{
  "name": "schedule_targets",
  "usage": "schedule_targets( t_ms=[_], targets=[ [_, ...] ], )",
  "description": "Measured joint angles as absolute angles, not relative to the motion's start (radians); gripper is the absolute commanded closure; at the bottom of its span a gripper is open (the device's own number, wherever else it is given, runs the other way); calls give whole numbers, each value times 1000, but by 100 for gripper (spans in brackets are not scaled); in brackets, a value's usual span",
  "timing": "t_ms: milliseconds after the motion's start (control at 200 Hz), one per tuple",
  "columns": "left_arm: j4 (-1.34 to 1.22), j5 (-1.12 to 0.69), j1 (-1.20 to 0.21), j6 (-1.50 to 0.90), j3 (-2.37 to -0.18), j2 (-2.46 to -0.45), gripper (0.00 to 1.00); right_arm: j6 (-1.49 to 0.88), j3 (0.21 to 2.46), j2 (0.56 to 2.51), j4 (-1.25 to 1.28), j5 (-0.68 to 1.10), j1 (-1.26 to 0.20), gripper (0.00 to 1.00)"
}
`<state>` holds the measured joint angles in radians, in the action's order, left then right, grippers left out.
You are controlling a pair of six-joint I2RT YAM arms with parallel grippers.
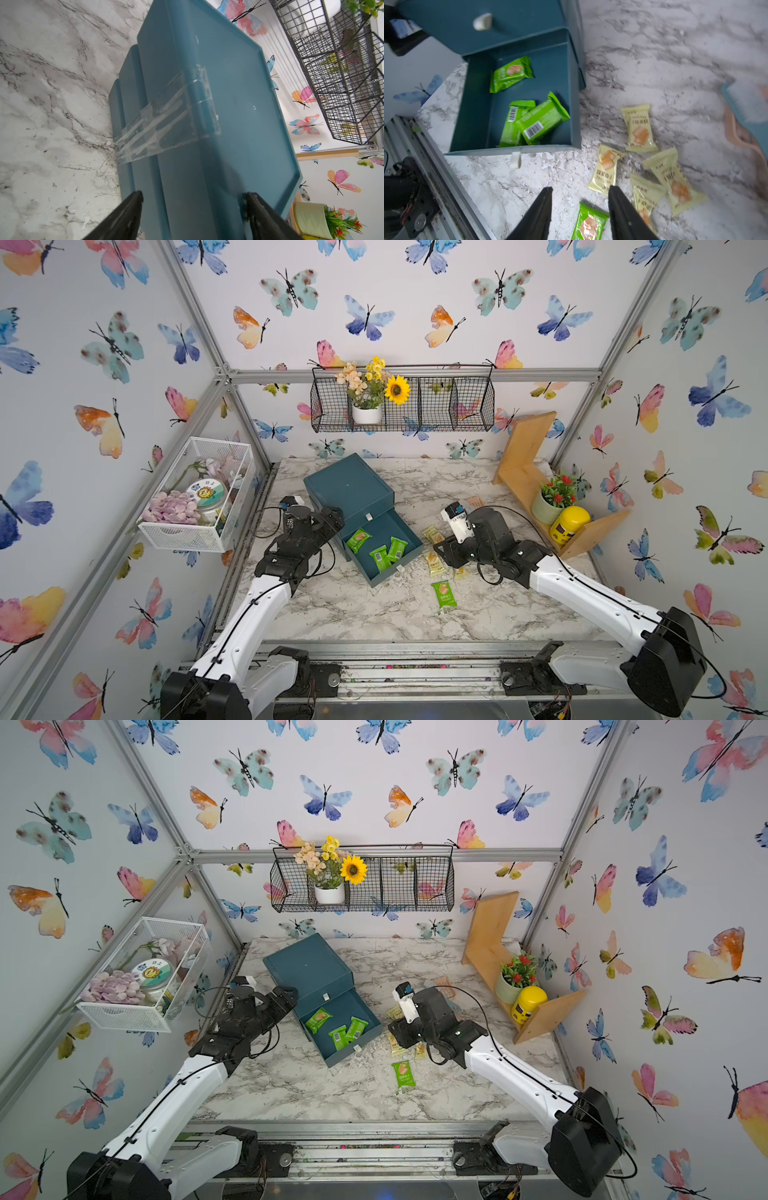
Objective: Take the cookies out of the drawer
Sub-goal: Place the cookie at the center of the board, then pick up the cookie from the drawer.
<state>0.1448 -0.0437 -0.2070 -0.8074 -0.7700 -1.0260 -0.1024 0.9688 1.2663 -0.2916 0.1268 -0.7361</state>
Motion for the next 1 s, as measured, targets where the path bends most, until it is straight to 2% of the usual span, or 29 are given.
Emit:
schedule_targets(
  t_ms=[305,491,621,811,1001],
  targets=[
    [205,-47,-207,-816,-770,-912,16,400,1234,1460,-338,180,-782,46],
    [196,-88,-207,-825,-747,-870,16,691,1357,1561,-421,225,-820,37],
    [210,-123,-207,-836,-733,-867,19,849,1427,1614,-498,228,-826,38],
    [285,-187,-207,-774,-773,-859,23,867,1509,1684,-504,228,-826,41],
    [407,-237,-229,-610,-871,-831,24,604,1287,1542,-321,213,-825,41]
  ],
)
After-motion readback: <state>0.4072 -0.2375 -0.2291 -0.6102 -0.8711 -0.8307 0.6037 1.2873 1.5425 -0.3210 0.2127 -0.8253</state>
